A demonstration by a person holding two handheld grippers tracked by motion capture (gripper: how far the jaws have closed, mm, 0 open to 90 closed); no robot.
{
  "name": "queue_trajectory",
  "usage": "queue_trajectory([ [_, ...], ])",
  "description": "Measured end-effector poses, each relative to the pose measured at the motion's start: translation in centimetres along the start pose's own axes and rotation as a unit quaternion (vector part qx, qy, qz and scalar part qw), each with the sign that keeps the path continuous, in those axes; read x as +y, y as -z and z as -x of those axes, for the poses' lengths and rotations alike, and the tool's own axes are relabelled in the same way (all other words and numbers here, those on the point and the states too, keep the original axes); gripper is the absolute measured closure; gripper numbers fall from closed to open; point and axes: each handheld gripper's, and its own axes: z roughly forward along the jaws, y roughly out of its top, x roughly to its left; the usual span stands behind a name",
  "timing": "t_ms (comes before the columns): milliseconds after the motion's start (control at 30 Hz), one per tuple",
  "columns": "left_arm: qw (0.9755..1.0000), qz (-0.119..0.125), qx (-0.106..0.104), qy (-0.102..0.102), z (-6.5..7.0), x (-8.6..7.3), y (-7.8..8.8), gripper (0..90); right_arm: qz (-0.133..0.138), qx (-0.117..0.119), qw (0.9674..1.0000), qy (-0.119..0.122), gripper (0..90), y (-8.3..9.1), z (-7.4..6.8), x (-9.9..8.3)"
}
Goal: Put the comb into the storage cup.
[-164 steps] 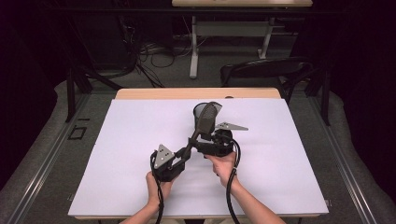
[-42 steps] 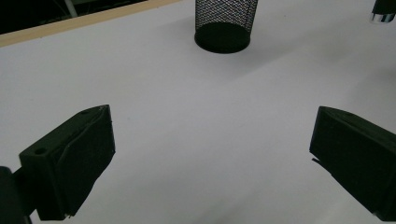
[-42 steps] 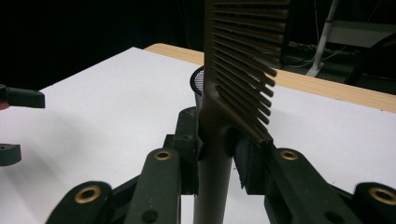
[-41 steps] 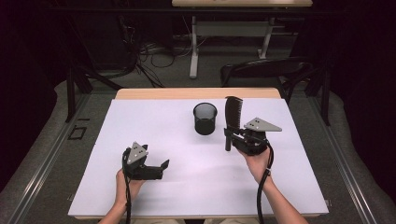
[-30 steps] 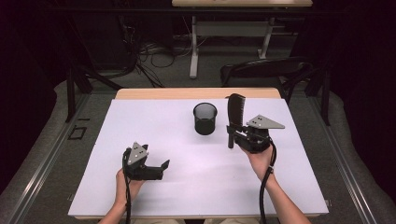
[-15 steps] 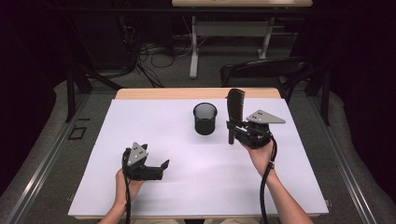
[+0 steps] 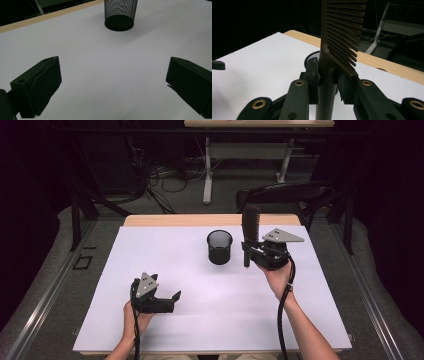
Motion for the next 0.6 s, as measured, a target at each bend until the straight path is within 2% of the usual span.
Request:
queue_trajectory([
  [600, 1.0, 0.003, 0.003, -0.005, 0.0, 0.1, 0.1, 0.1, 0.001, 0.0, 1.0, 0.007, 73.1, -1.6, 0.5, 2.4],
])
